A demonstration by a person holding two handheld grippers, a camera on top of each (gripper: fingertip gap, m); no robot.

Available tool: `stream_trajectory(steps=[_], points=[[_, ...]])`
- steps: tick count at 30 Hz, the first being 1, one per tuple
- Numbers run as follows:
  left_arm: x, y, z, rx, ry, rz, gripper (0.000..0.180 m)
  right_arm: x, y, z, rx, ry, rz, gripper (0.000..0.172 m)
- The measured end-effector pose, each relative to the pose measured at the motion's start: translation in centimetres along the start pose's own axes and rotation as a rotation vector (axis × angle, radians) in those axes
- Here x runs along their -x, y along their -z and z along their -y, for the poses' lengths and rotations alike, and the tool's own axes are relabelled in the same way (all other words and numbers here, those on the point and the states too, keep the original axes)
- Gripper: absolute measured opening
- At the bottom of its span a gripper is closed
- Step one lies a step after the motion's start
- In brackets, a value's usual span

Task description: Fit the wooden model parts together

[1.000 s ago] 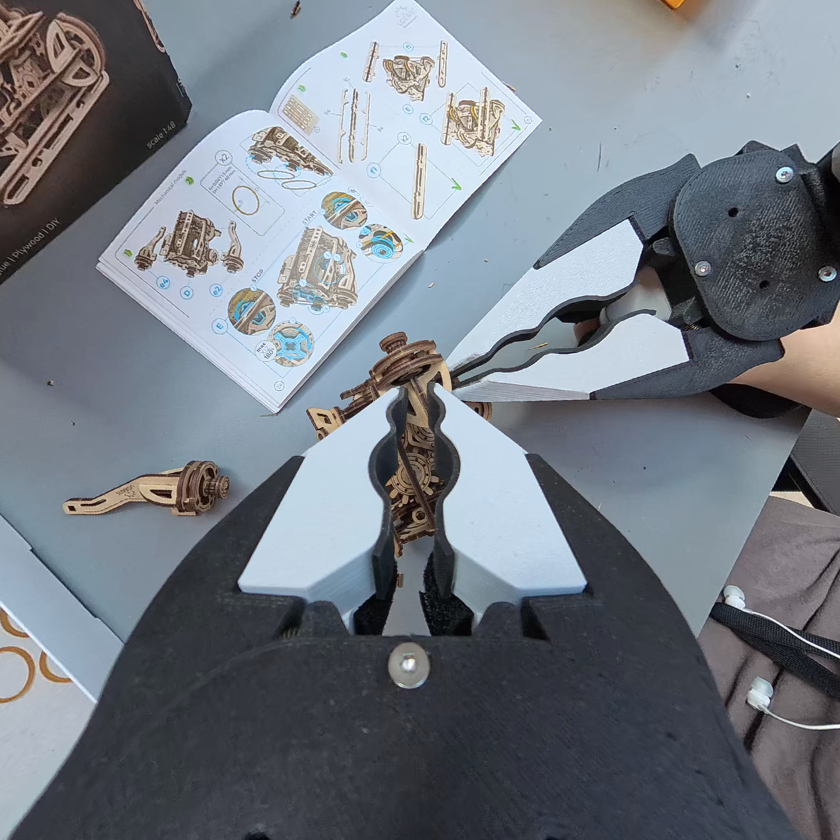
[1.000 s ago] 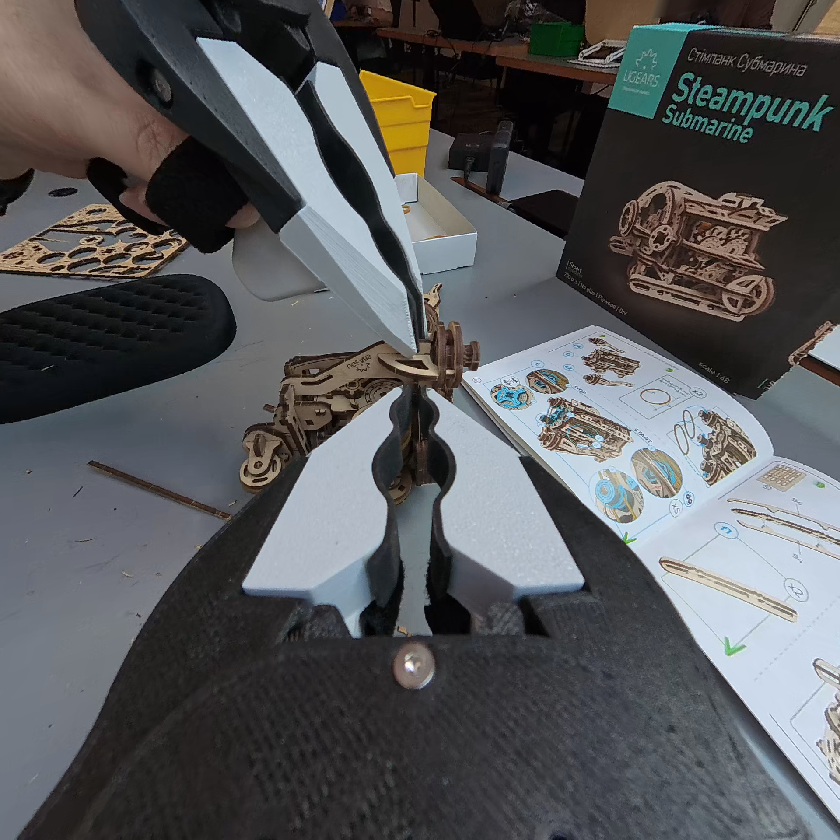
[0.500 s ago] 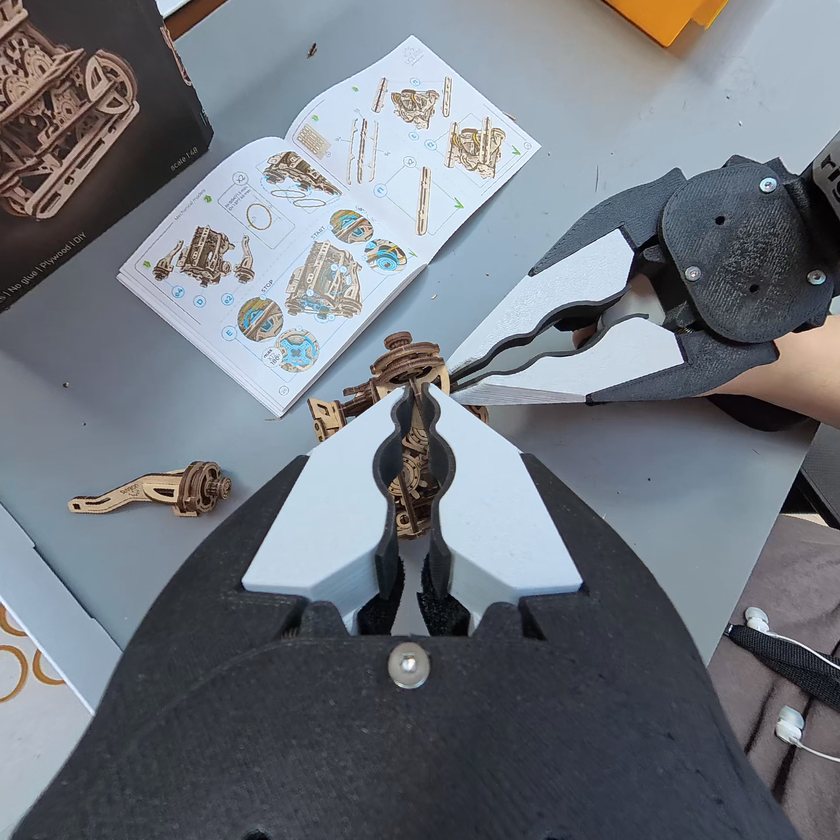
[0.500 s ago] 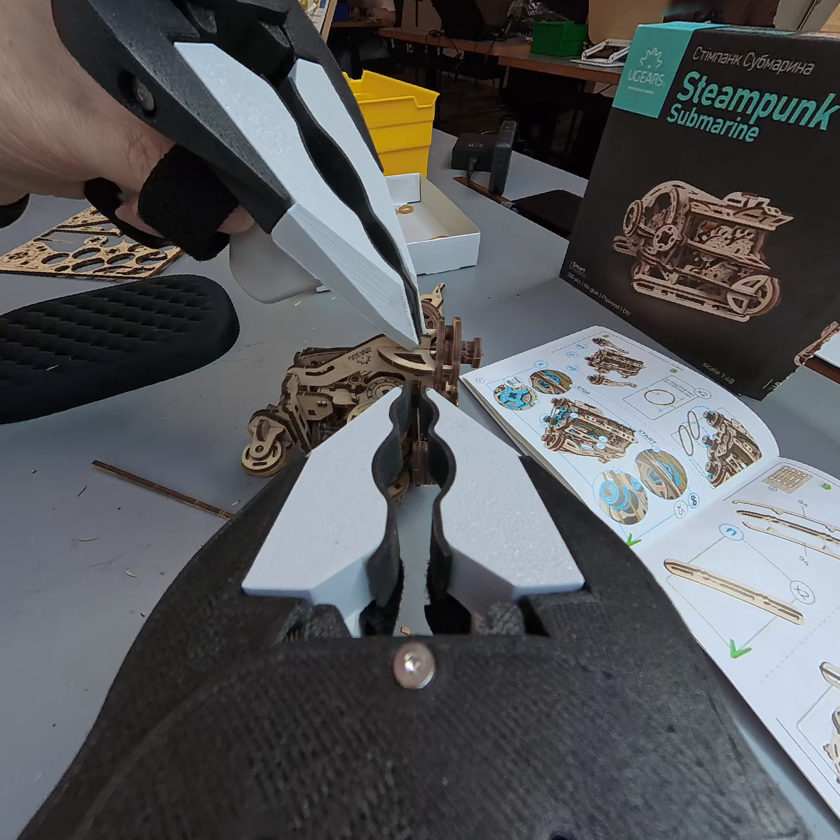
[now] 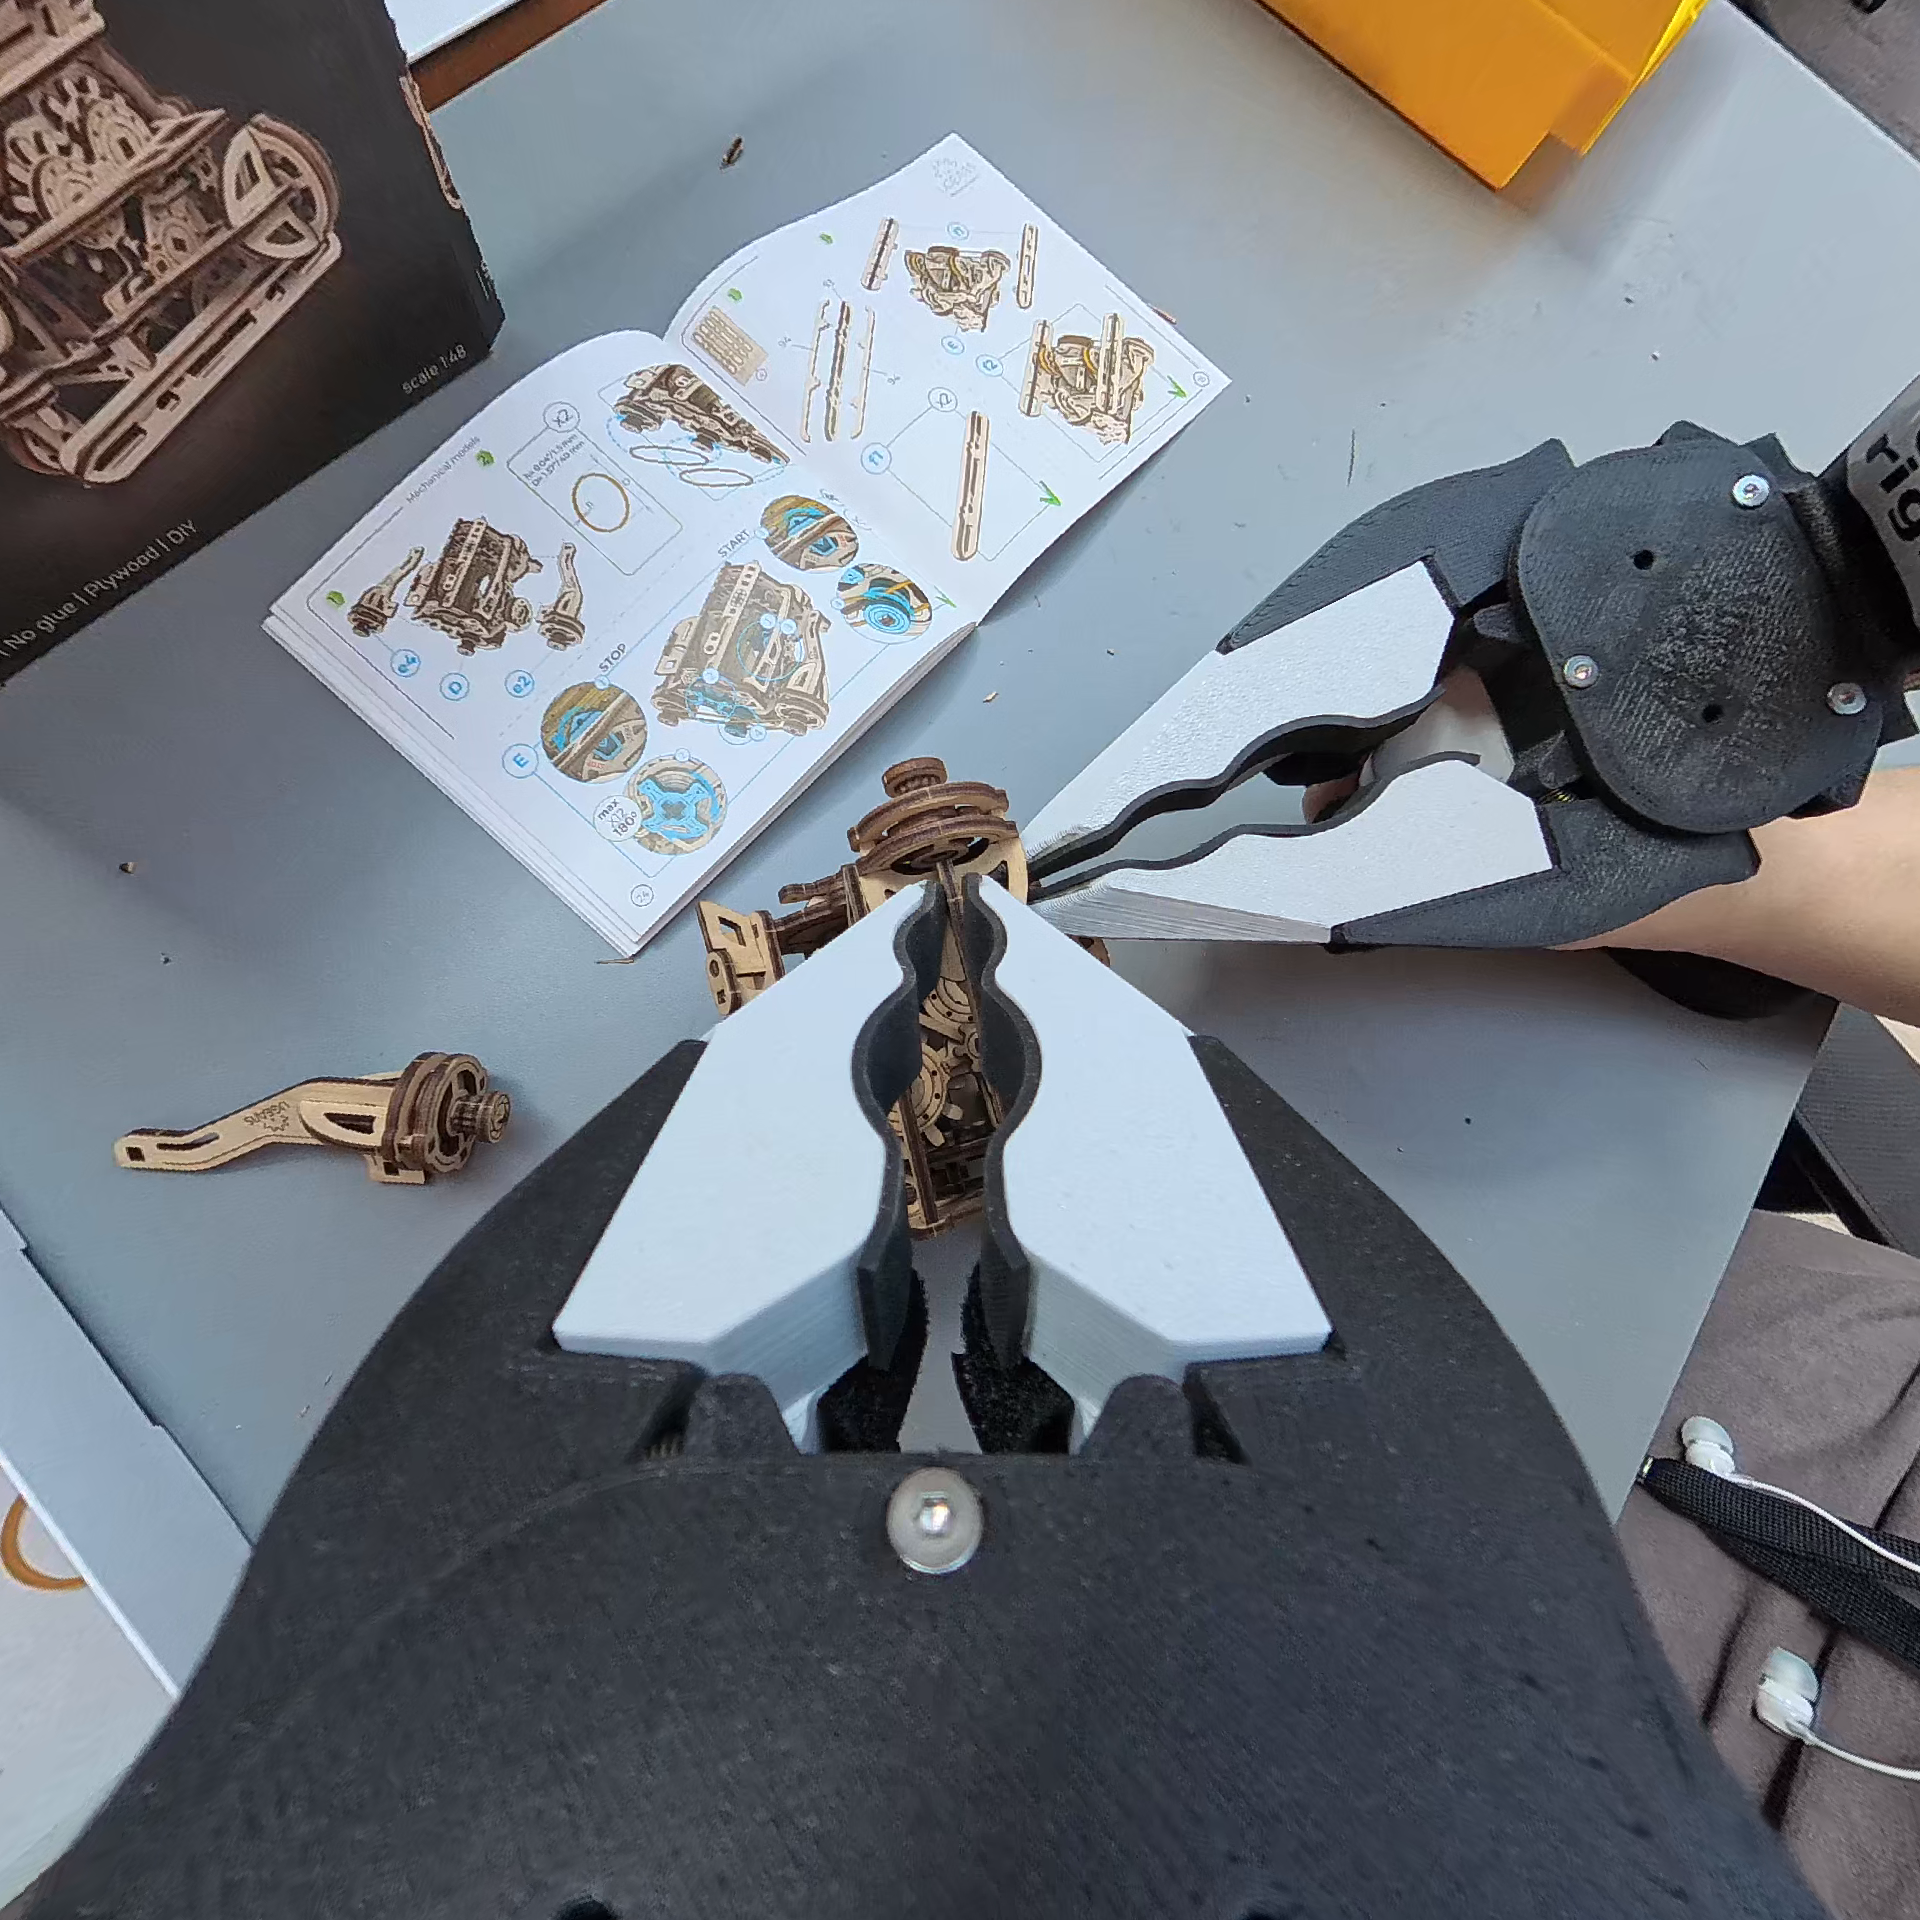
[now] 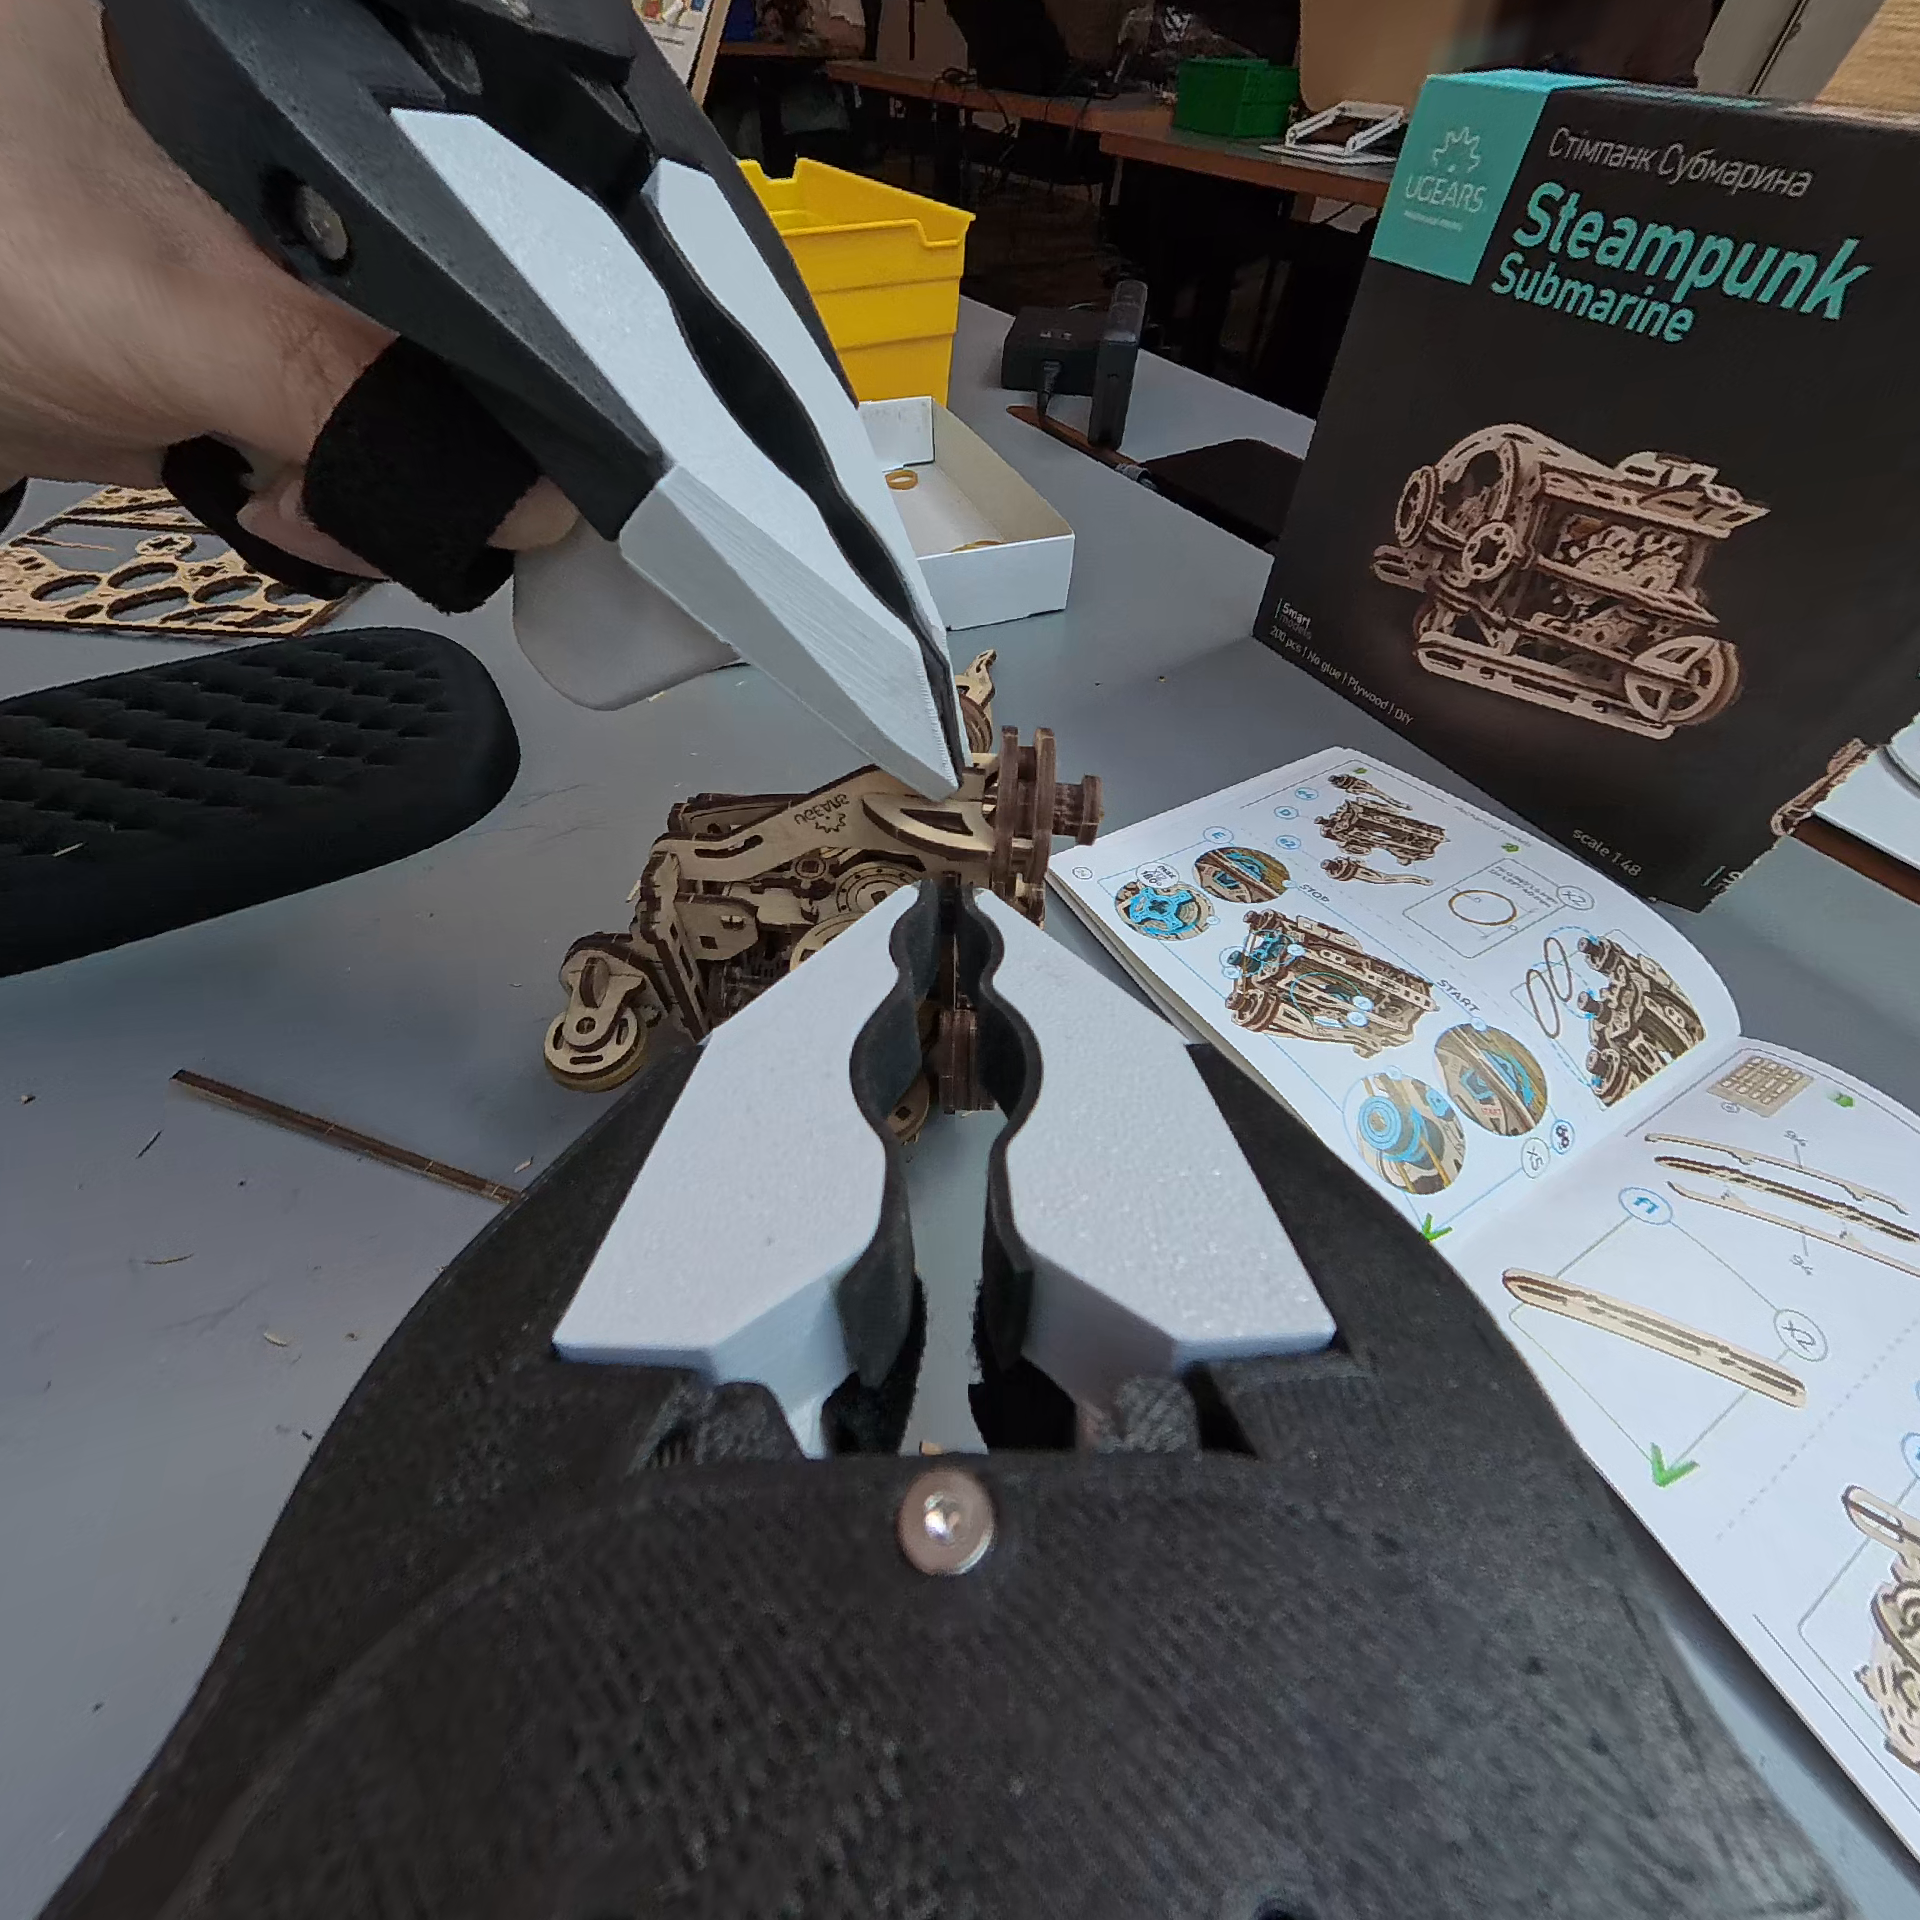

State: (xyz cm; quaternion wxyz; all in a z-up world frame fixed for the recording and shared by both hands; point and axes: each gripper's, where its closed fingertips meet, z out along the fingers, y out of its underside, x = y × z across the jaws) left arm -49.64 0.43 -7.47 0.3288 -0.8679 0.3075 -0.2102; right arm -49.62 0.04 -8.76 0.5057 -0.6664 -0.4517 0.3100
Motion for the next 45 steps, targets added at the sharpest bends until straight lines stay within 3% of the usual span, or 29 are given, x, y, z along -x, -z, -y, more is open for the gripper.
stream_trajectory(steps=[39, 41, 45], points=[[0.0, 0.2, 0.2, -0.029, 0.050, -0.086, 0.002, -0.2, -0.2, 0.0, -0.017, 0.007, -0.034, 0.002], [0.2, 0.6, 0.5, -0.063, 0.086, -0.097, 0.022, -0.2, -0.2, 0.0, -0.016, 0.014, -0.037, 0.002], [0.3, 2.2, 0.4, -0.134, 0.166, -0.122, 0.031, -0.3, -0.2, 0.0, -0.019, 0.006, -0.035, 0.002]])
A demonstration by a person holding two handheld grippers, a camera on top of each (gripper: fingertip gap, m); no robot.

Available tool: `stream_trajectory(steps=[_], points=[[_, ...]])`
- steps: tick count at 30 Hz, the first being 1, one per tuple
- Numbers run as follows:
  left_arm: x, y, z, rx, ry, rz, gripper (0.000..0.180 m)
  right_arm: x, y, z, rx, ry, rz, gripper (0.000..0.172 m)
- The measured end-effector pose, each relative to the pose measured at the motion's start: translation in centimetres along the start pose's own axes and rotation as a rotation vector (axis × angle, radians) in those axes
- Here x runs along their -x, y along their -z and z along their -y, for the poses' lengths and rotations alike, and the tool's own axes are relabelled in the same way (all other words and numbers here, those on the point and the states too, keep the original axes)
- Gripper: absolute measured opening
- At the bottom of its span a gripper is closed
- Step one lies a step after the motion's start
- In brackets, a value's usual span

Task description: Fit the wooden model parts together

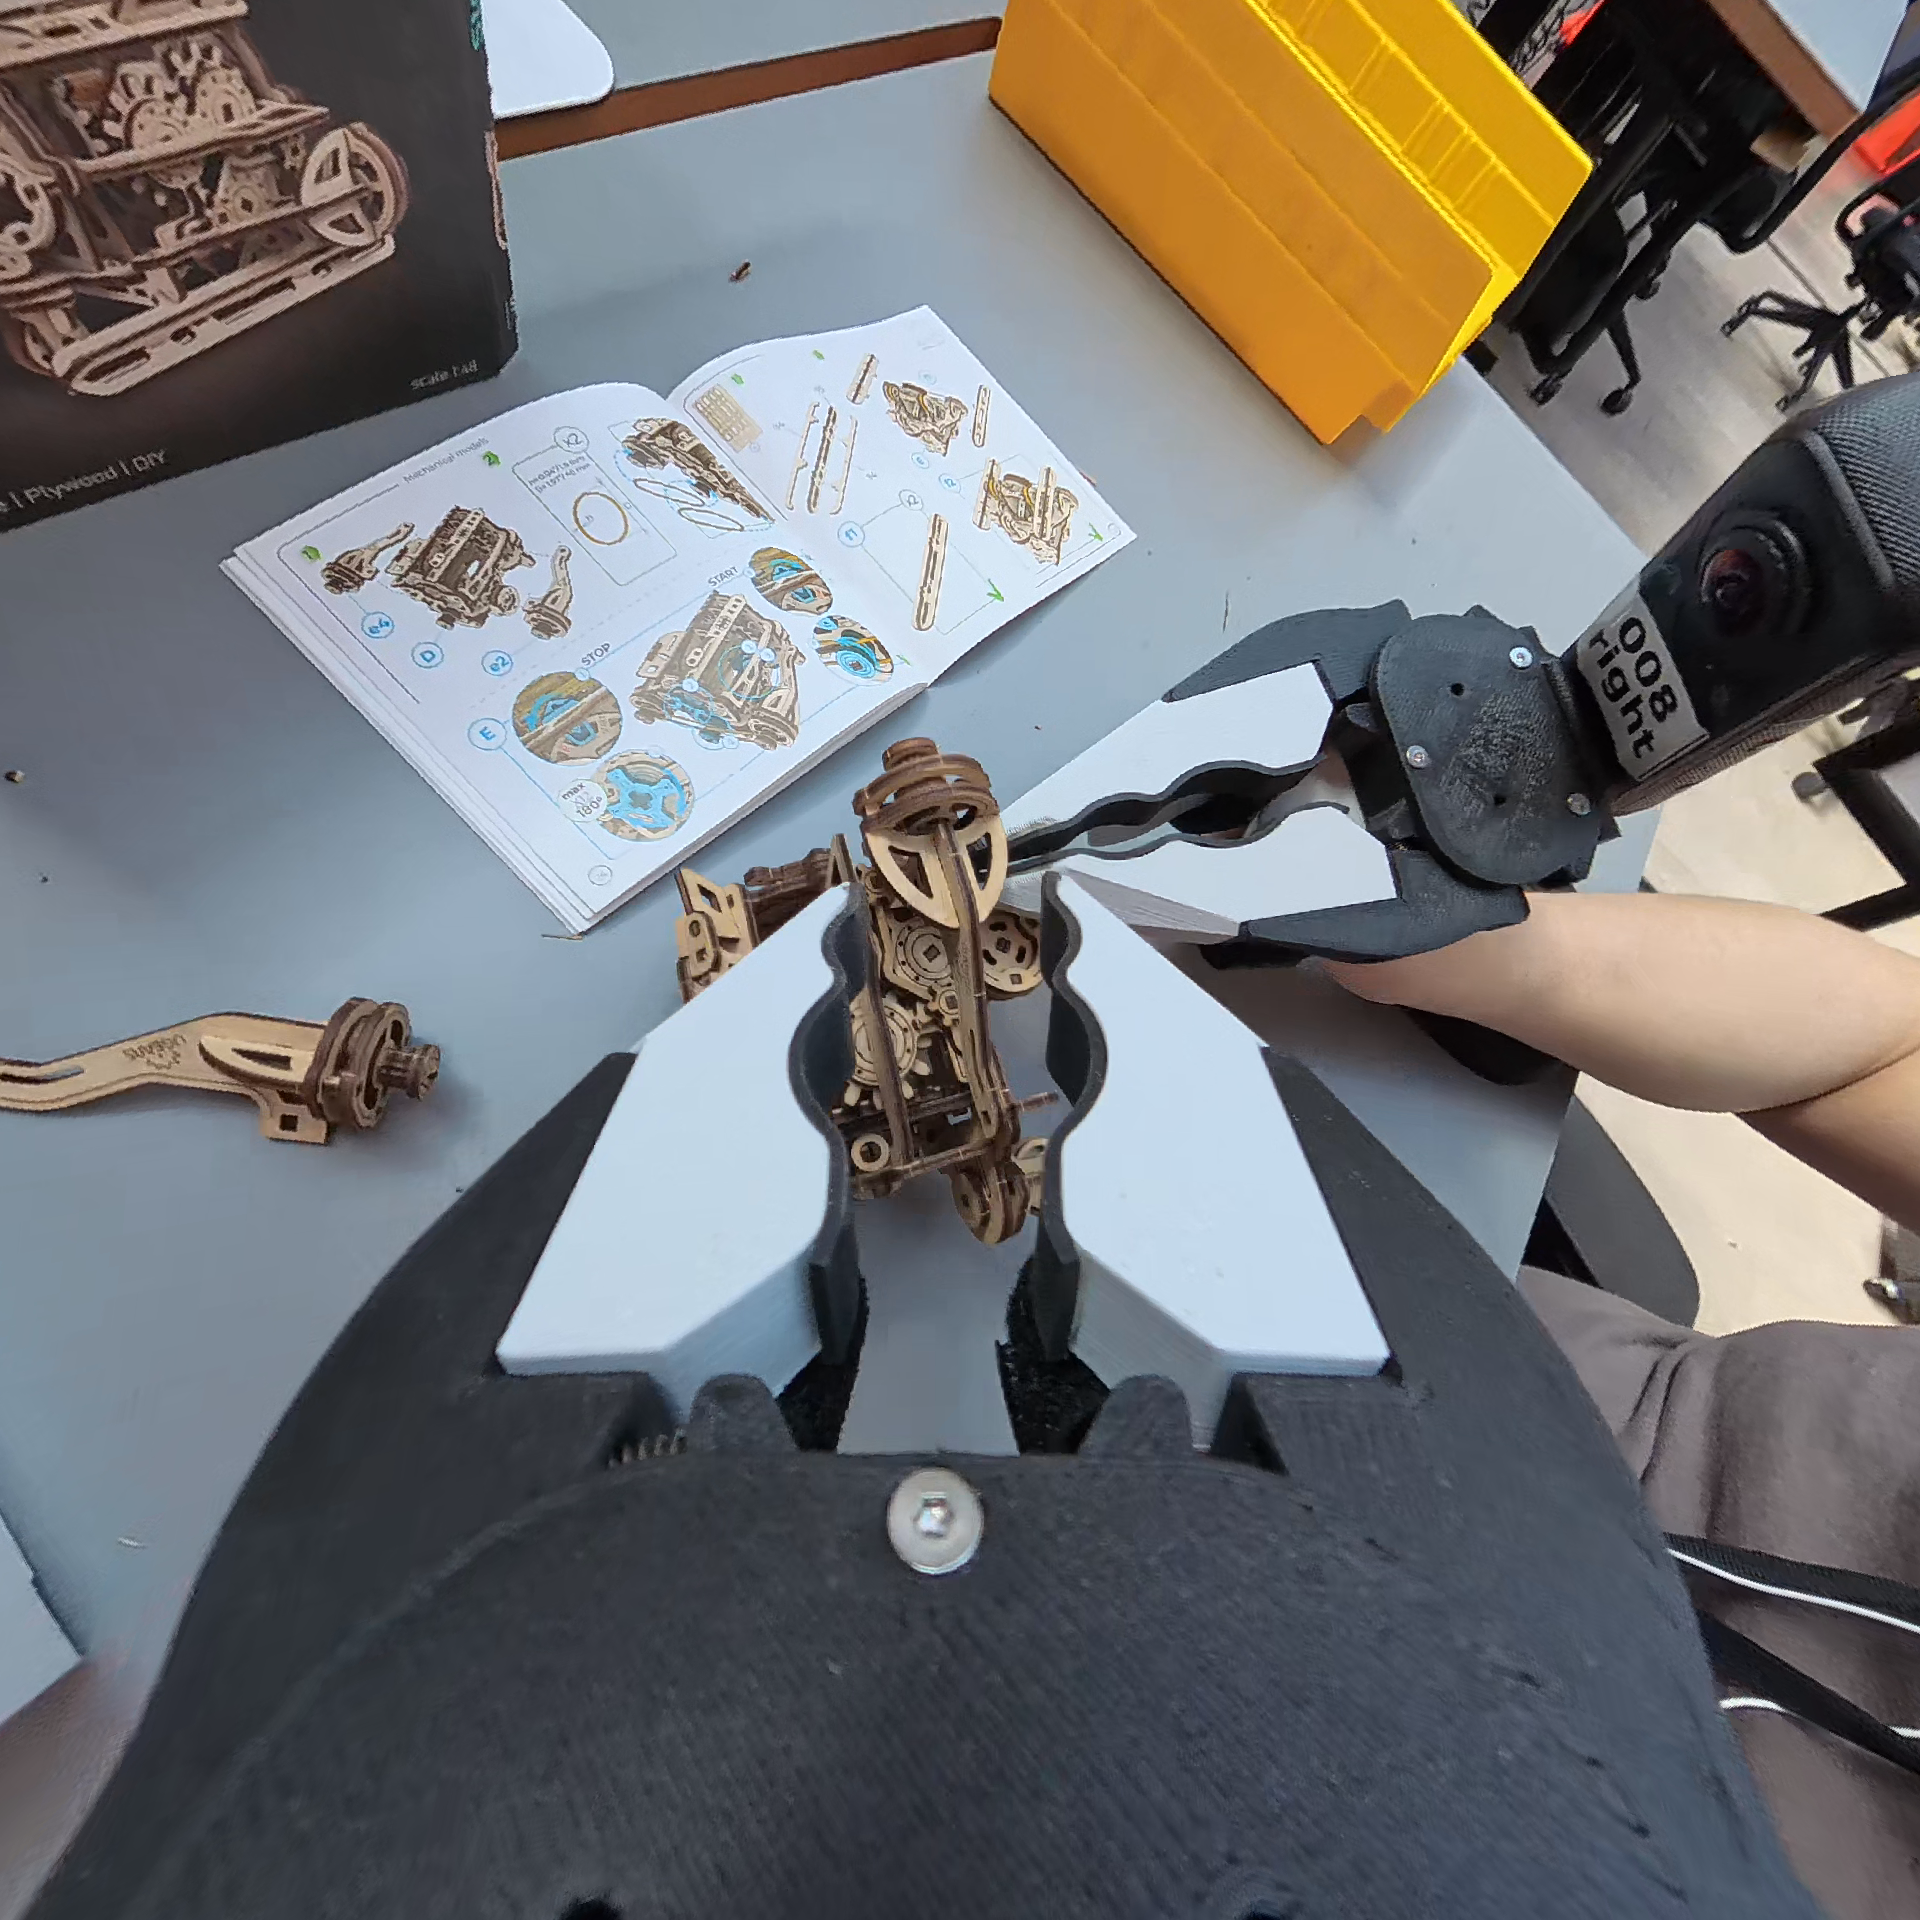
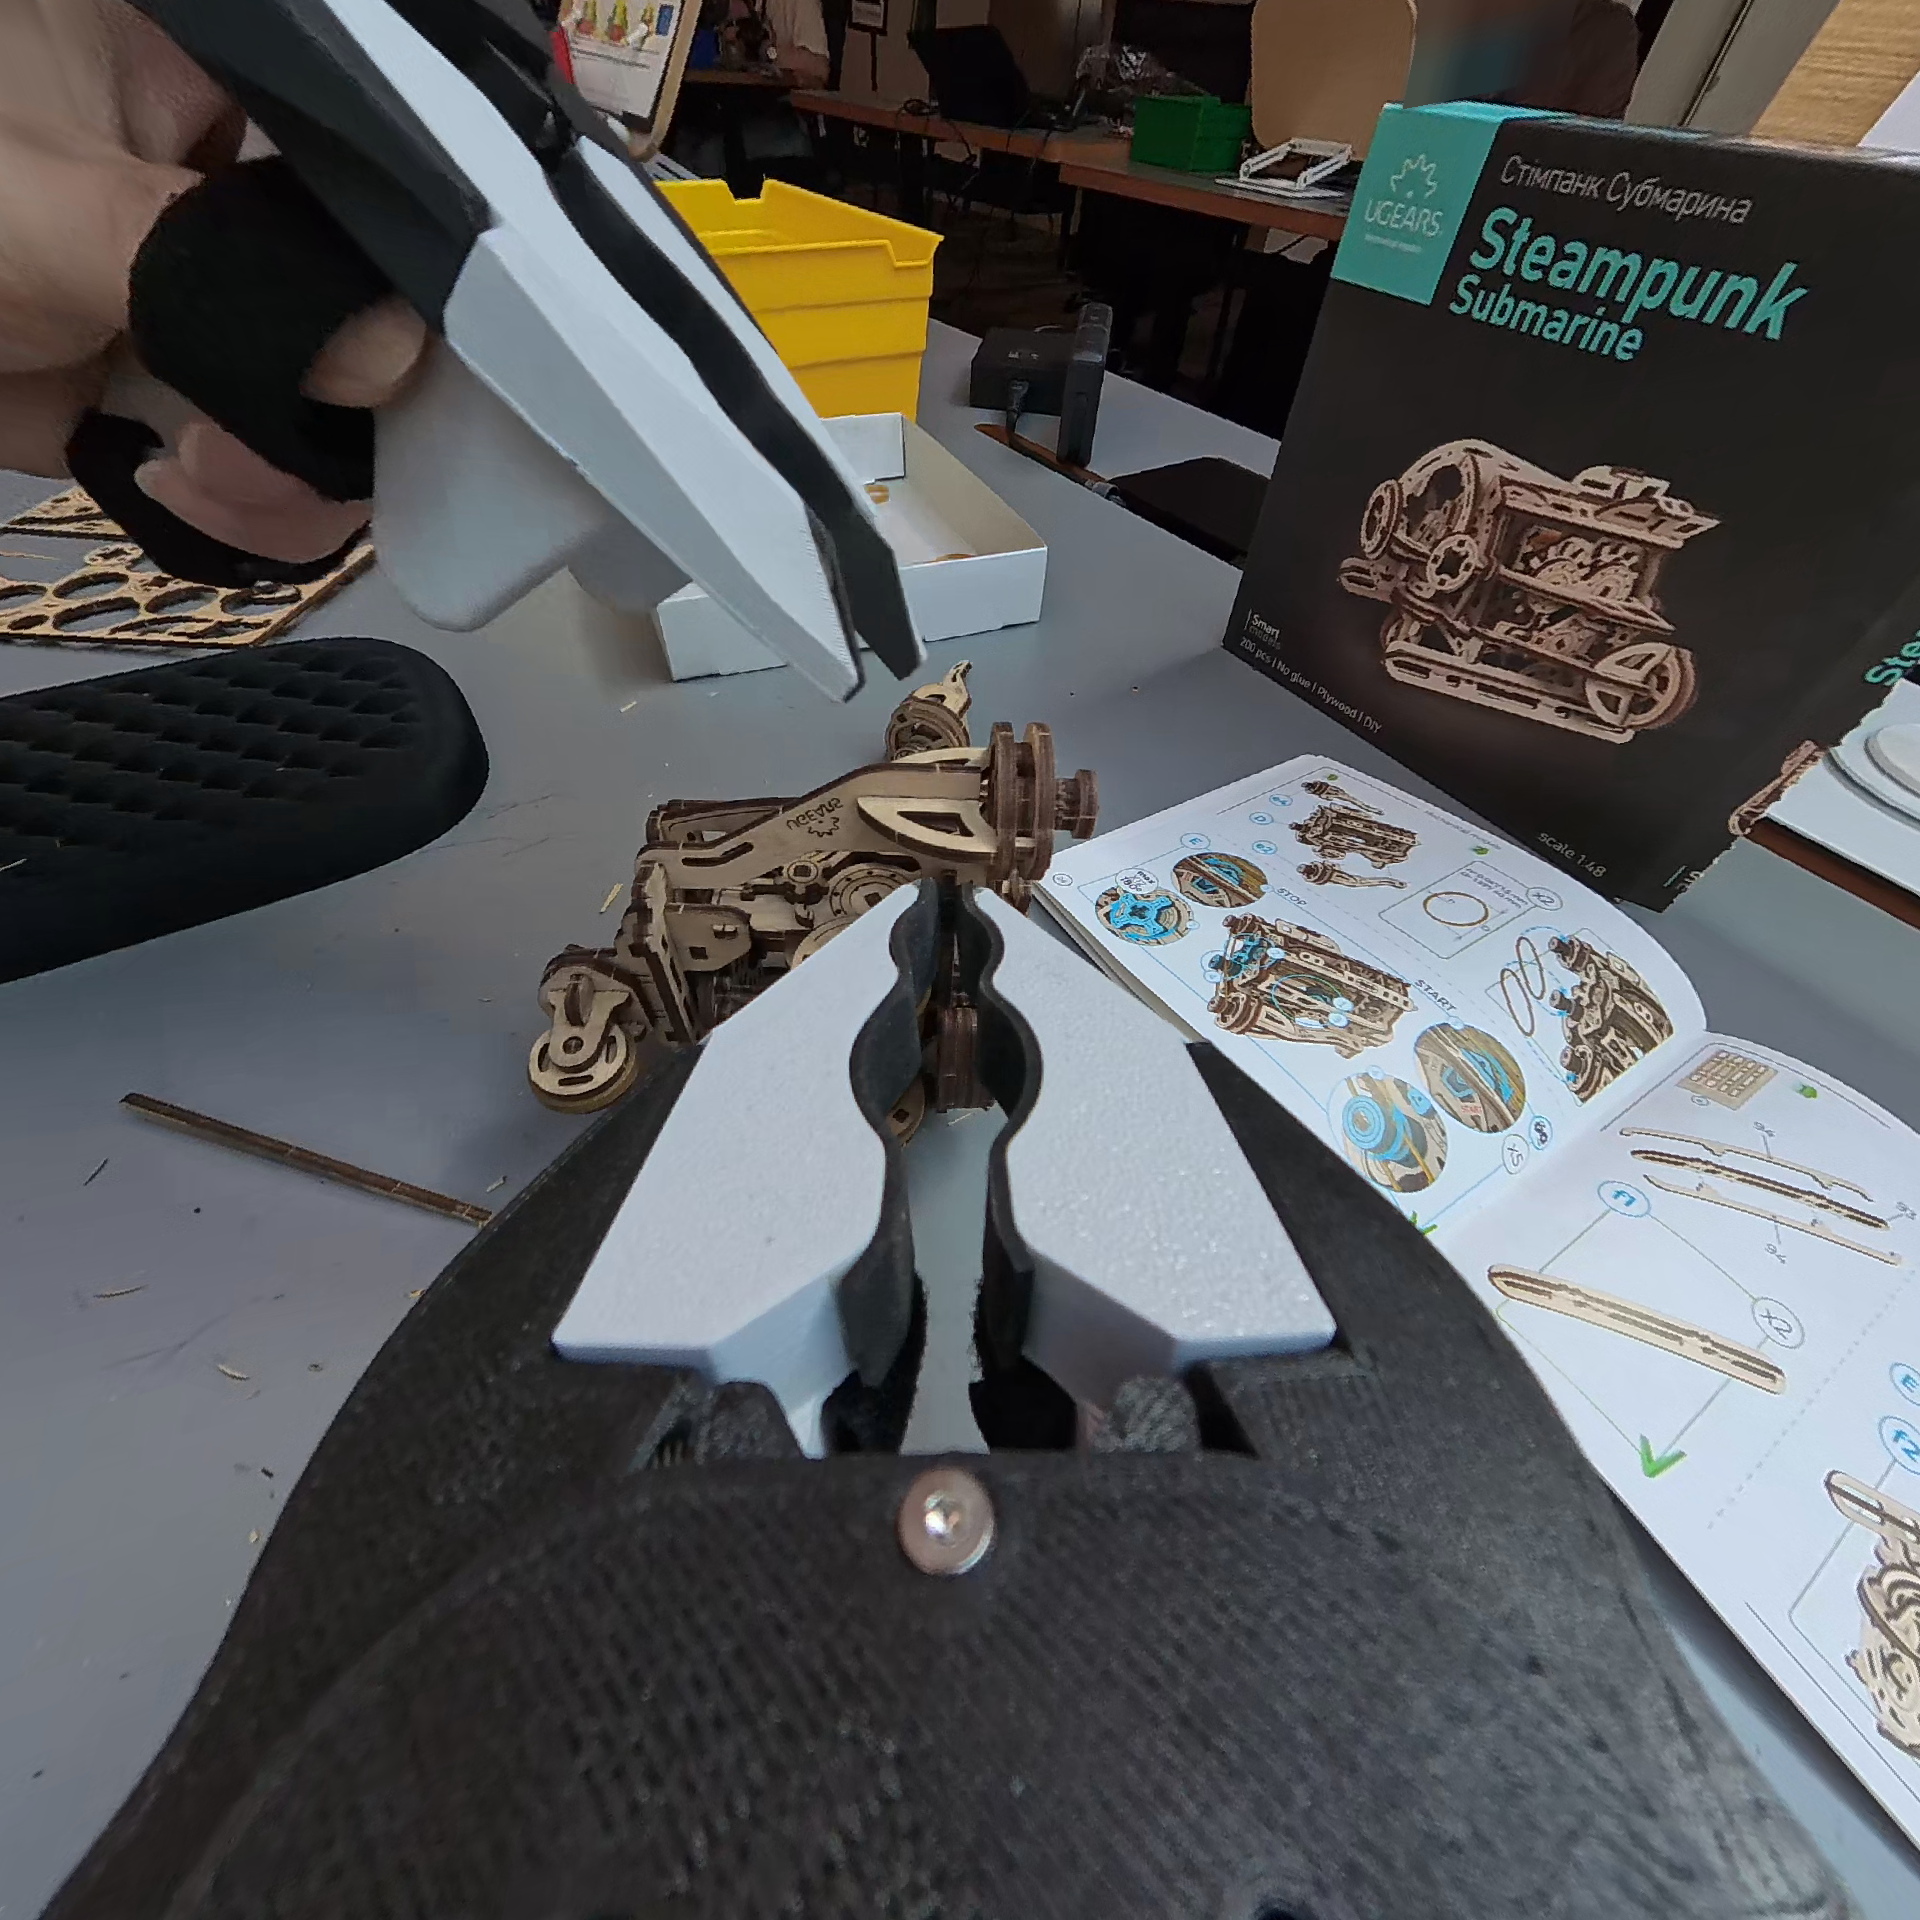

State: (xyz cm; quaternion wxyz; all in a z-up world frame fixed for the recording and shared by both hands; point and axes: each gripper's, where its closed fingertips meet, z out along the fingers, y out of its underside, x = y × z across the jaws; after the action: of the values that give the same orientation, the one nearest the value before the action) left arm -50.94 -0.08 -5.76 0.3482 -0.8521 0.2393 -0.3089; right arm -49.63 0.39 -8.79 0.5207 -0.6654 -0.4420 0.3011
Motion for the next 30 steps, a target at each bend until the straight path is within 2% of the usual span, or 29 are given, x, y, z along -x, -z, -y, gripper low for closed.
stream_trajectory(steps=[3, 8, 11, 15, 30], points=[[-0.4, 0.4, -0.8, -0.031, 0.013, -0.001, 0.025, 0.0, -0.1, 0.0, -0.002, -0.013, 0.009, 0.001], [-0.2, -0.2, -1.7, -0.039, -0.055, 0.099, 0.024, 0.0, 0.0, 0.0, -0.001, -0.004, 0.003, 0.001], [-1.1, -0.9, -1.9, -0.059, -0.026, 0.046, 0.019, 0.0, 0.0, 0.0, -0.002, -0.005, 0.003, 0.001], [-1.0, -1.8, -2.6, -0.026, -0.007, 0.047, 0.023, 0.1, 0.0, 0.0, -0.002, -0.005, 0.003, 0.001], [-1.5, -2.5, -2.5, -0.141, -0.052, -0.047, 0.039, 0.0, 0.0, -0.1, -0.007, -0.020, 0.001, 0.002]])
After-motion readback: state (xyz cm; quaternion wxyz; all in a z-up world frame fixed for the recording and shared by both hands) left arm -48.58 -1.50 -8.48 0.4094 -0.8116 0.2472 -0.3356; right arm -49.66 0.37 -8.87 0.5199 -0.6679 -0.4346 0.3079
